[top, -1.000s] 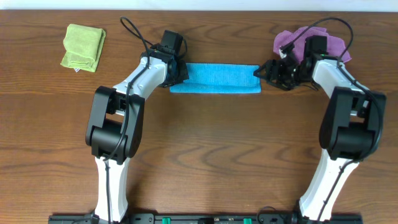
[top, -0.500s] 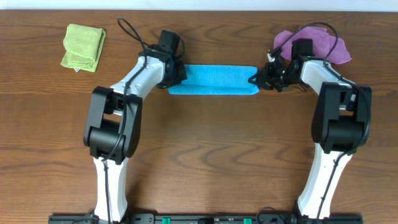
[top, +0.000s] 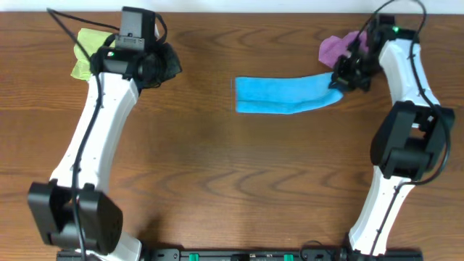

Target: Fold the cloth

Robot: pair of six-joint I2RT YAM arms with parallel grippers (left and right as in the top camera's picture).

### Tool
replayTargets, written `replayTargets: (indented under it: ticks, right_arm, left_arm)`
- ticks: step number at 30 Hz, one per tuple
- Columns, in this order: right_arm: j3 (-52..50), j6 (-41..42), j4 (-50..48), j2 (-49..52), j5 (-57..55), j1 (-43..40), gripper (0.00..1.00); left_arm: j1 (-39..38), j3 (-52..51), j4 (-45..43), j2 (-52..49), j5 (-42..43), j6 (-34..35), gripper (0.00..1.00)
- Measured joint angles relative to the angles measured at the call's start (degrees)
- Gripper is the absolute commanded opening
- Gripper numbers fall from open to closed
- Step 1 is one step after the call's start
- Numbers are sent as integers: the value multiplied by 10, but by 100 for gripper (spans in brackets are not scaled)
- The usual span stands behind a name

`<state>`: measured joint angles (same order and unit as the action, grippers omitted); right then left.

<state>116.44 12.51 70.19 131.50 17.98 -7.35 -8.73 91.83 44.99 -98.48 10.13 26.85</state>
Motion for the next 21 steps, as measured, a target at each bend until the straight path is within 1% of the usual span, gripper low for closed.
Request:
replayTargets:
  ticks: [2,6,10,13,16,21]
  right_arm:
    - [28,0,5,-4,-38,15,2]
    - [38,-2,-10,-9,-81,89,2]
    - [38,-2,-36,-6,-127,205,1]
    - [38,-8,-40,-4,-158,271,1]
    - [38,-12,-40,2,-183,301,1]
    - [38,-14,-33,8,-207,301,2]
  left_arm:
    - [0,0,7,5,0,-2,6]
    - [0,0,11,5,0,-3,6]
    - [0,0,12,5,1,-3,6]
    - [0,0,14,5,1,-3,6]
    - [0,0,16,5,1,-3,6]
    - [0,0,25,5,2,-4,6]
